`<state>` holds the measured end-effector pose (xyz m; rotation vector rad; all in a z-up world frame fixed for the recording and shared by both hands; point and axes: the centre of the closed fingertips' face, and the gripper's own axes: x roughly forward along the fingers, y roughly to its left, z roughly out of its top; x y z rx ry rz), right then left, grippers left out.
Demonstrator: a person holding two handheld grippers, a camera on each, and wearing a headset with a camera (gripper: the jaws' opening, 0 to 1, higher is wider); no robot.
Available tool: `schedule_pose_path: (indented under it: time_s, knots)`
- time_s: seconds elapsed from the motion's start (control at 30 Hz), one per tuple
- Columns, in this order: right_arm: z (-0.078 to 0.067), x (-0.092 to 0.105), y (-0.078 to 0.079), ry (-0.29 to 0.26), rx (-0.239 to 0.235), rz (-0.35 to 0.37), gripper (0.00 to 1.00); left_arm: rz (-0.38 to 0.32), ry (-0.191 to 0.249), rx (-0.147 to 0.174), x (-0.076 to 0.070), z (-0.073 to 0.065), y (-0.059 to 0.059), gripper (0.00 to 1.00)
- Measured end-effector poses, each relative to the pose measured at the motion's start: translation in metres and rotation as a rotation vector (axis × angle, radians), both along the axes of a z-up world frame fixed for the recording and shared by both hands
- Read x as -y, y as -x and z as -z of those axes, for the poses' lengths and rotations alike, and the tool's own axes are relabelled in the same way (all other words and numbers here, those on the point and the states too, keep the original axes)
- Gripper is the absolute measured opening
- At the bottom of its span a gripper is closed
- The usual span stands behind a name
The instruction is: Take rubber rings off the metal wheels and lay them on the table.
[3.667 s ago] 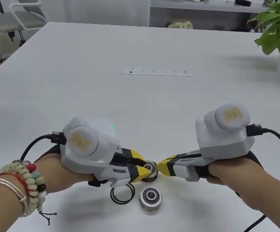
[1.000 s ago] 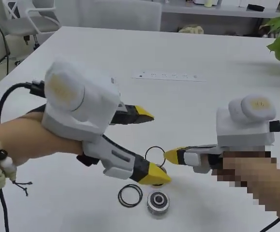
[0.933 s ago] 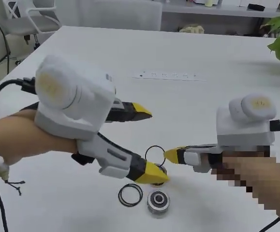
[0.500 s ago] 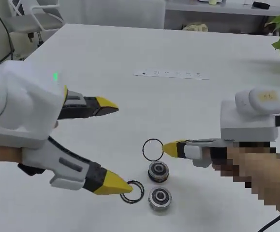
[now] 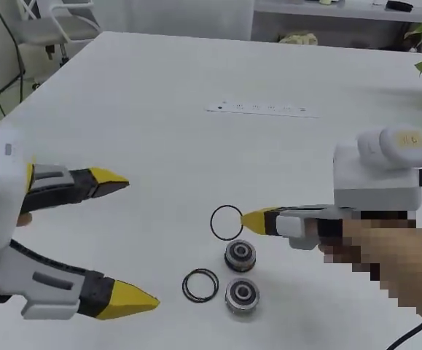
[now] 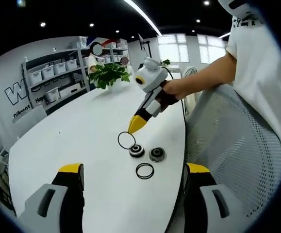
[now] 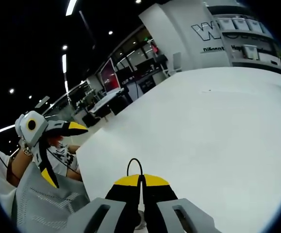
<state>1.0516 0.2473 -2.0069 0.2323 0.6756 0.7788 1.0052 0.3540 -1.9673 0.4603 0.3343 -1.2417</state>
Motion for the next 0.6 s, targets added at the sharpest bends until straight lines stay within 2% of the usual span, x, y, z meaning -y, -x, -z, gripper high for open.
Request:
schedule_pose_path:
  time_s: [0.13, 0.23, 0.33, 0.6]
  knots:
    - [-0.001, -0.003, 0.002, -0.010, -0.003, -0.013, 0.00, -0.033, 0.012, -0.028, -0.006, 0.011, 0.002, 0.82]
    - [-0.001, -0.007, 0.006, -0.015, -0.008, -0.025, 0.00, -0.045, -0.017, -0.044, -0.010, 0.022, 0.005, 0.82]
    - [-0.002, -0.011, 0.009, -0.024, -0.014, -0.039, 0.00, -0.055, -0.023, -0.061, -0.012, 0.030, 0.006, 0.82]
    - [0.004, -0.022, 0.018, -0.021, -0.034, -0.087, 0.00, -0.065, -0.005, -0.089, -0.010, 0.040, 0.010, 0.81]
